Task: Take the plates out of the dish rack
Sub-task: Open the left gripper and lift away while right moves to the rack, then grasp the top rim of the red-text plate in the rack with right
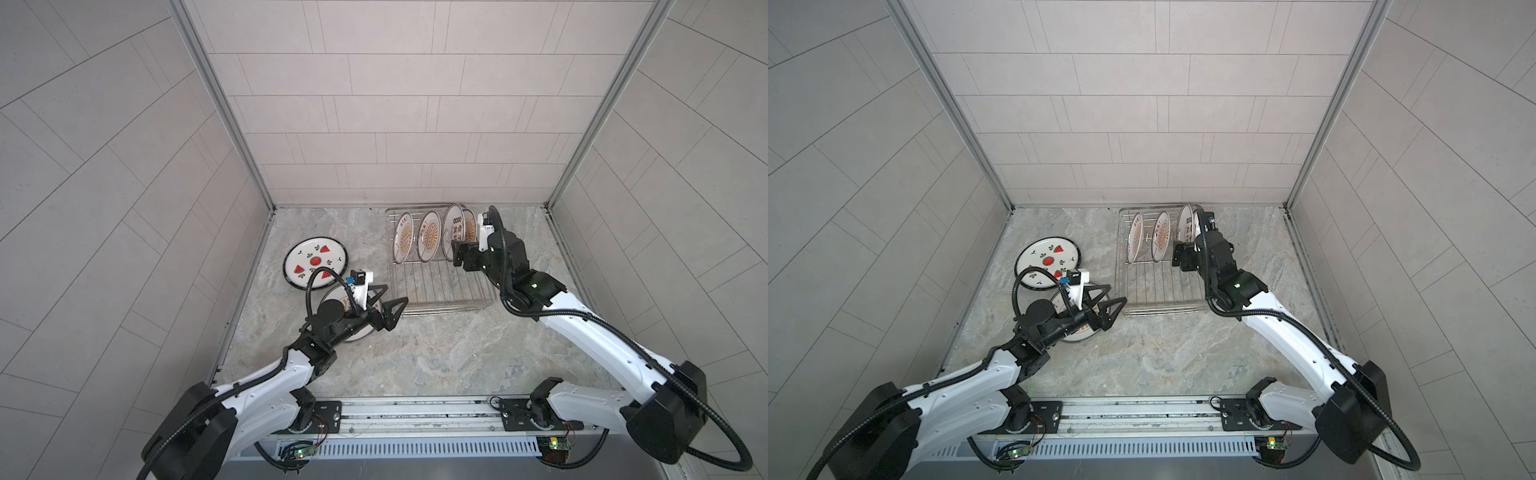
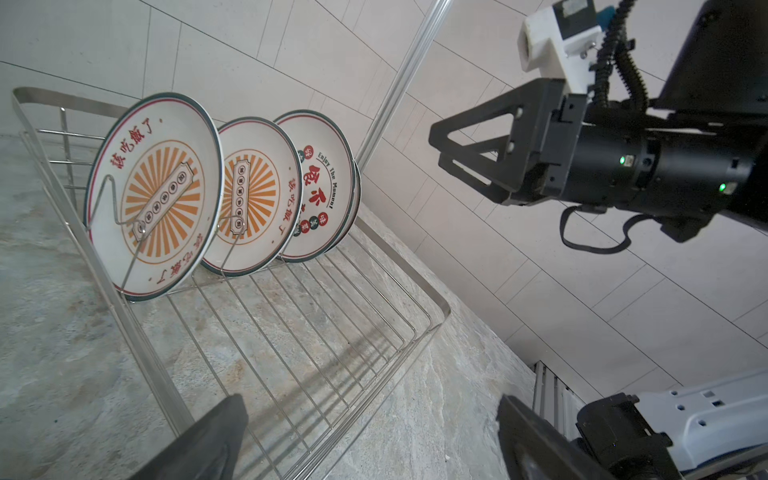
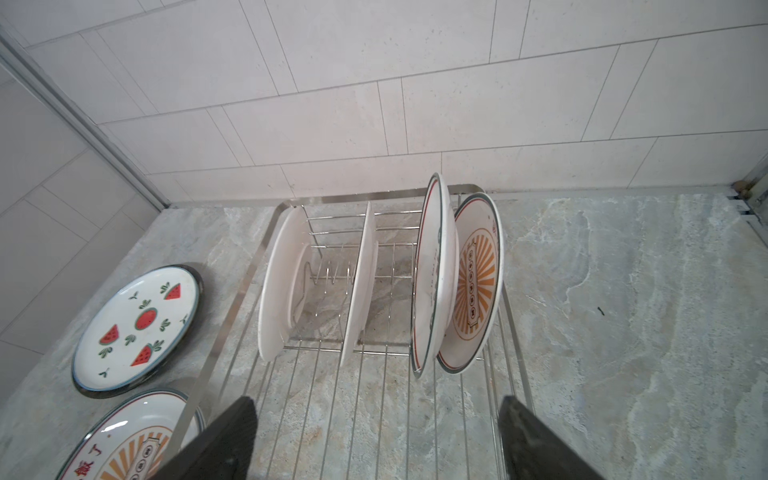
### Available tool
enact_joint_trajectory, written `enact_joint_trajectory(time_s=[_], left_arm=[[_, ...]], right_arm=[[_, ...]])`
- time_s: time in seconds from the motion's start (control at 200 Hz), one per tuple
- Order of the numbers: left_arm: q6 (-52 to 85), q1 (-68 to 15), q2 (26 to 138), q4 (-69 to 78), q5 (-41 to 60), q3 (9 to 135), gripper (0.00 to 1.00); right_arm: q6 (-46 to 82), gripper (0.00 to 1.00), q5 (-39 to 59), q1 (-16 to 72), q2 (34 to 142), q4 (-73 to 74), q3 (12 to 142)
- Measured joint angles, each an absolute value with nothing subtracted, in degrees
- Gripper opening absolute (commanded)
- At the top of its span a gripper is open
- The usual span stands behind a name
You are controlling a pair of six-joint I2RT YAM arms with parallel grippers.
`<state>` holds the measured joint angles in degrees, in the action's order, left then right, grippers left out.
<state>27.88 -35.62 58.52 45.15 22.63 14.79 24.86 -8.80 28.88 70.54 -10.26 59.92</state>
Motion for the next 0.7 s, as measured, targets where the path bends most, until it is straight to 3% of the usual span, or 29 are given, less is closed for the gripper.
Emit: enact_joint_trajectory(time_s=[0.38, 0.696], left_arm=[[26.24, -35.62, 60.82, 45.93, 21.63, 14.90, 1.00], [24.49, -35.62, 58.54, 45.43, 18.31, 14.90, 1.00]], right_arm=[[23.18, 0.46, -13.82, 24.18, 91.46, -16.86, 77.76], [21.02, 0.34, -16.88, 23.42, 101.34, -21.30, 87.72]])
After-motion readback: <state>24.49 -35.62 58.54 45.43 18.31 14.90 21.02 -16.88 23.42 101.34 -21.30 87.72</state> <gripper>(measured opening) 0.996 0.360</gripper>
